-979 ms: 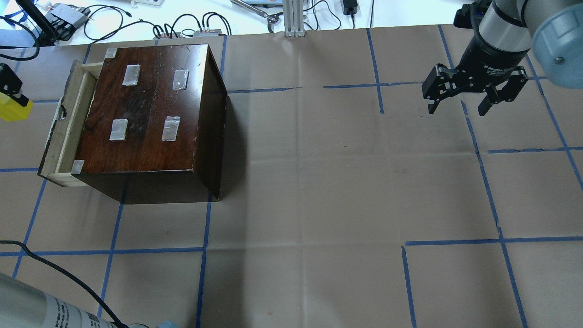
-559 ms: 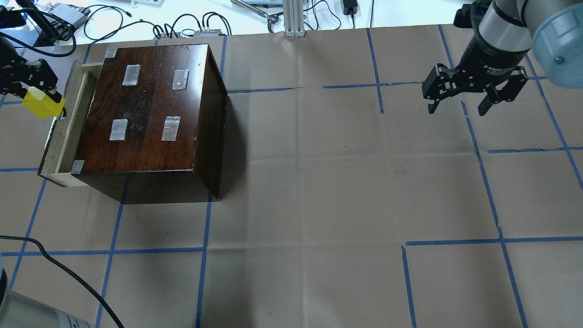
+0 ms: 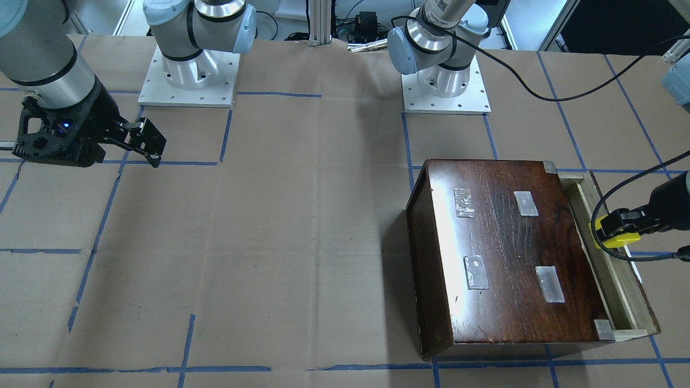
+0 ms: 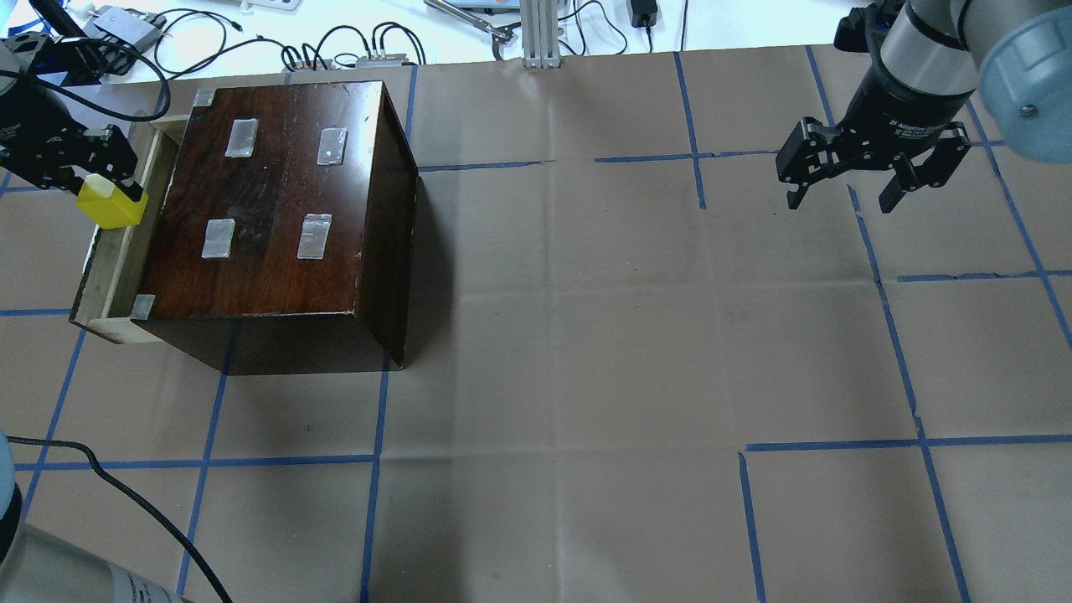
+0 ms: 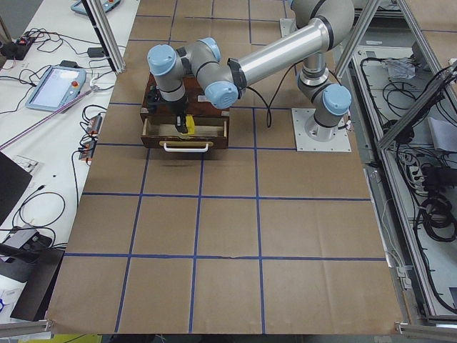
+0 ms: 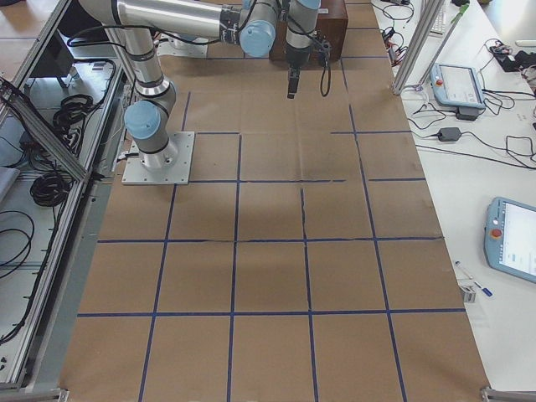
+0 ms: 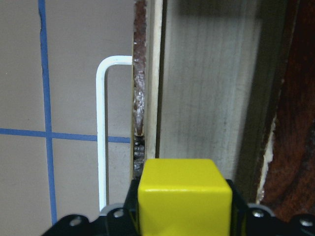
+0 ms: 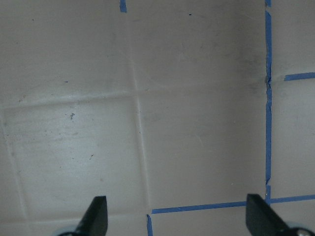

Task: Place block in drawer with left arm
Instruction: 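Lower the cube into the drawer and open the left gripper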

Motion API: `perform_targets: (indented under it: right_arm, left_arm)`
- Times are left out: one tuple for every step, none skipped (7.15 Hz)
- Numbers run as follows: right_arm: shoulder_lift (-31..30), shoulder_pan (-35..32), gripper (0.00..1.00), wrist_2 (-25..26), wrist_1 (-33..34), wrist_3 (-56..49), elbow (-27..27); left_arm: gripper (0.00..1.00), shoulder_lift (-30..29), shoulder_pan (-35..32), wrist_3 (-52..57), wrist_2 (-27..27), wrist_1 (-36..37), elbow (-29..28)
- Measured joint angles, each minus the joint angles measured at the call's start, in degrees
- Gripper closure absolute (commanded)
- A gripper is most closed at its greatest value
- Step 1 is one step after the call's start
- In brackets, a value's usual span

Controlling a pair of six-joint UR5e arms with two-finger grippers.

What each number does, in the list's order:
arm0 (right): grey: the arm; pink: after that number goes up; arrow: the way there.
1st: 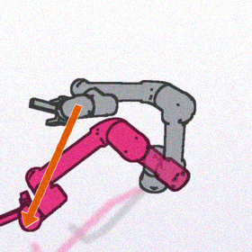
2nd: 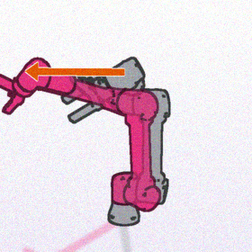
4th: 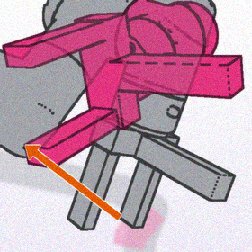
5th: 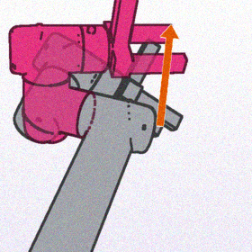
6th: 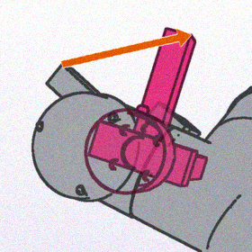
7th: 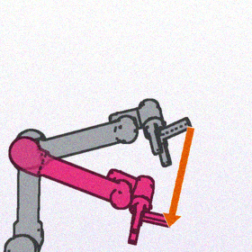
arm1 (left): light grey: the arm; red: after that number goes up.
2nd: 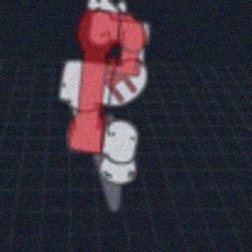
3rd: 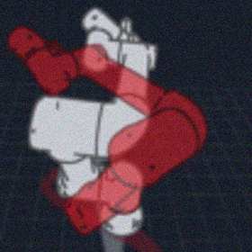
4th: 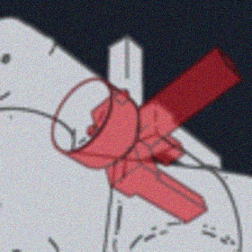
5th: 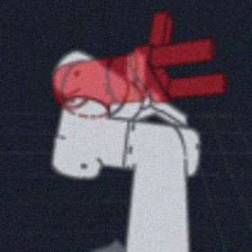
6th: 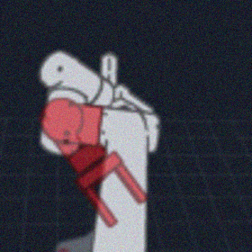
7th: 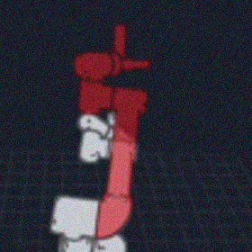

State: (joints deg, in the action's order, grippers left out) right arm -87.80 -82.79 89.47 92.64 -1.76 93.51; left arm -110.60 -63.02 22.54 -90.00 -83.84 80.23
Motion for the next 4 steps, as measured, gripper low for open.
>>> perform_targets:
  right_arm:
    - [0.00,0.00,0.00,0.00,0.00,0.00,-0.01]
    - [0.00,0.00,0.00,0.00,0.00,0.00,-0.02]
    - [0.00,0.00,0.00,0.00,0.00,0.00,-0.02]
    - [0.00,0.00,0.00,0.00,0.00,0.00,-0.02]
  left_arm:
    - [0.75,-0.21,-0.07,-0.03,0.01,0.38,0.22]
    - [0.75,-0.33,-0.12,-0.04,0.05,0.55,0.36]
    - [0.74,-0.37,-0.15,-0.04,0.07,0.71,0.53]
    - [0.71,-0.39,-0.19,-0.04,0.10,1.00,0.80]
